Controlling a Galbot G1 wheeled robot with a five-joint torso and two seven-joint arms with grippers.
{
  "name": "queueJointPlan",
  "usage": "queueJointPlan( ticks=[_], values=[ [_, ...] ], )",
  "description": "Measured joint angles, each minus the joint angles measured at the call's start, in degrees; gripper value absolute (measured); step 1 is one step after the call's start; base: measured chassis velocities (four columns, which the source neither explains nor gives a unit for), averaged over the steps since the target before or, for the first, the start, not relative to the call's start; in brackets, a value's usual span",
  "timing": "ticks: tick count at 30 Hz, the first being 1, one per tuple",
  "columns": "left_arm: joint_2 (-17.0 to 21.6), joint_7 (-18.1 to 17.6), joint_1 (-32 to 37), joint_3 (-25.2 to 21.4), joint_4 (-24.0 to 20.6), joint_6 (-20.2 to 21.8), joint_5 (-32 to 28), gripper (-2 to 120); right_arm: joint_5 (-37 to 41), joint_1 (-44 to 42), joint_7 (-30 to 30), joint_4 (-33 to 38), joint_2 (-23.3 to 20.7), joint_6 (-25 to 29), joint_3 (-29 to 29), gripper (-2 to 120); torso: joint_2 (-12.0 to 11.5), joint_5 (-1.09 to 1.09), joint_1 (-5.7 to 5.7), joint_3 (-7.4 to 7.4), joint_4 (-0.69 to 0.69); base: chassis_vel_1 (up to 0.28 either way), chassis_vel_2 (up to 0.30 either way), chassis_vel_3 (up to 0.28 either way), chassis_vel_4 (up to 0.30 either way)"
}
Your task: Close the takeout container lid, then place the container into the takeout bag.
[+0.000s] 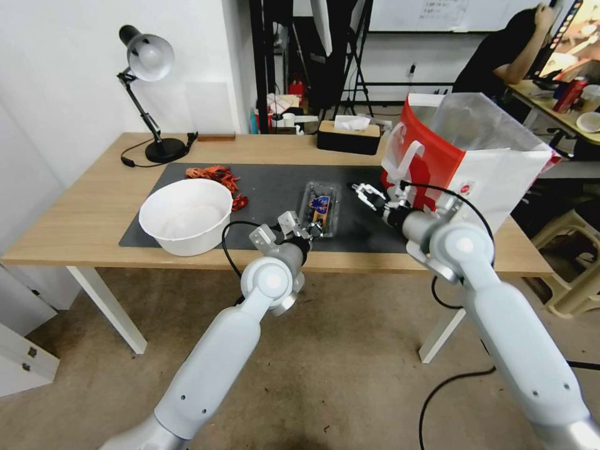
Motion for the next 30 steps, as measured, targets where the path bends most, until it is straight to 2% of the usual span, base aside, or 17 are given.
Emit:
queueJointPlan(
  ticks=[9, 17, 30],
  values=[
    [-0.14, 0.13, 0.22, -0.21, 0.18, -0.15, -0.05, 0, 4.03, 5.50, 7.02, -4.86, 1.71, -6.44, -3.21, 100, 0.00, 0.00, 0.00, -0.01, 0.00, 0.000, 0.000, 0.000, 0.000],
    [-0.22, 0.25, 0.32, -0.23, 0.34, -0.39, -0.06, 0, 3.77, 7.67, 8.11, -6.94, 3.07, -7.45, -6.61, 100, 0.00, 0.00, -0.01, -0.01, 0.00, 0.000, 0.000, 0.000, 0.000],
    [-0.12, 0.37, 0.73, -0.40, 0.03, -0.61, -0.07, 0, 3.77, 11.07, 10.60, -11.26, 5.90, -8.46, -8.94, 100, 0.00, 0.00, 0.00, 0.00, 0.00, 0.000, 0.000, 0.000, 0.000]
  ],
)
